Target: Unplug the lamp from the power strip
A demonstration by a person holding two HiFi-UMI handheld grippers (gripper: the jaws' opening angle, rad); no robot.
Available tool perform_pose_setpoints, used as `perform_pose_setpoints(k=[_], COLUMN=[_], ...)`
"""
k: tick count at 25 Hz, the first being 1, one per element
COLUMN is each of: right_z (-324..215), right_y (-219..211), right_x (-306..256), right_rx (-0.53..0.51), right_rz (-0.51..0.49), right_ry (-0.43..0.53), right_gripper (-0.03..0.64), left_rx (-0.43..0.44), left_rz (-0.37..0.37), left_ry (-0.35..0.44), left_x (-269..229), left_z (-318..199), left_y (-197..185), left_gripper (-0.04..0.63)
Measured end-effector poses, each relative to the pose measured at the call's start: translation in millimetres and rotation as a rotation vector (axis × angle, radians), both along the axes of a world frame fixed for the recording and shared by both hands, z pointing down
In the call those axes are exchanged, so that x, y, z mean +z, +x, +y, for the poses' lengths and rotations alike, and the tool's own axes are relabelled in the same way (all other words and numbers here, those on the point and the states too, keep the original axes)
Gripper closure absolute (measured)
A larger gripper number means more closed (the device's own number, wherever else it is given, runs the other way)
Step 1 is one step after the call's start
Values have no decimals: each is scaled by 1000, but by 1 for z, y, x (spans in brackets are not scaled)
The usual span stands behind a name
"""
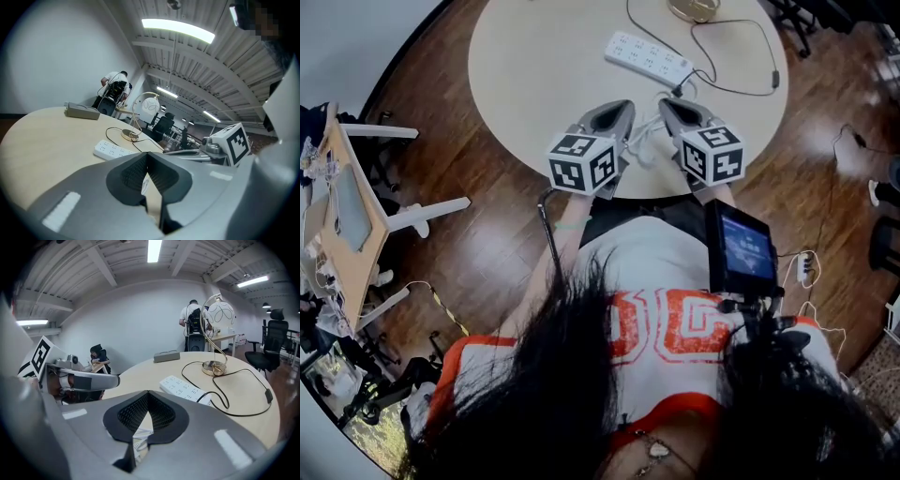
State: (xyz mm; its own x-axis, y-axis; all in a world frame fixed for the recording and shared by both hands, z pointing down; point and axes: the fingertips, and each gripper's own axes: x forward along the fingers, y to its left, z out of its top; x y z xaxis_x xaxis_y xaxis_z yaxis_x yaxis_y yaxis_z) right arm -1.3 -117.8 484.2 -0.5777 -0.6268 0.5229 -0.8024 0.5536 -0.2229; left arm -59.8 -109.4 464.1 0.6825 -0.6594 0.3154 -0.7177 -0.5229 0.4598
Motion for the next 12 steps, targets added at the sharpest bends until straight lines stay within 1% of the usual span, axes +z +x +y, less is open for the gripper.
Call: perform_pose_setpoints(k=[12], right_z=[2], right_y=[2], right_x=[-1], right_rx=[-6], right_rz=[-5], right_ry=[-1], right_gripper=[617], left_rx=[16], left_rz=[-9], left_ry=[4], left_x=[-2], left_z=[1], left_y=[8], left_gripper=[595])
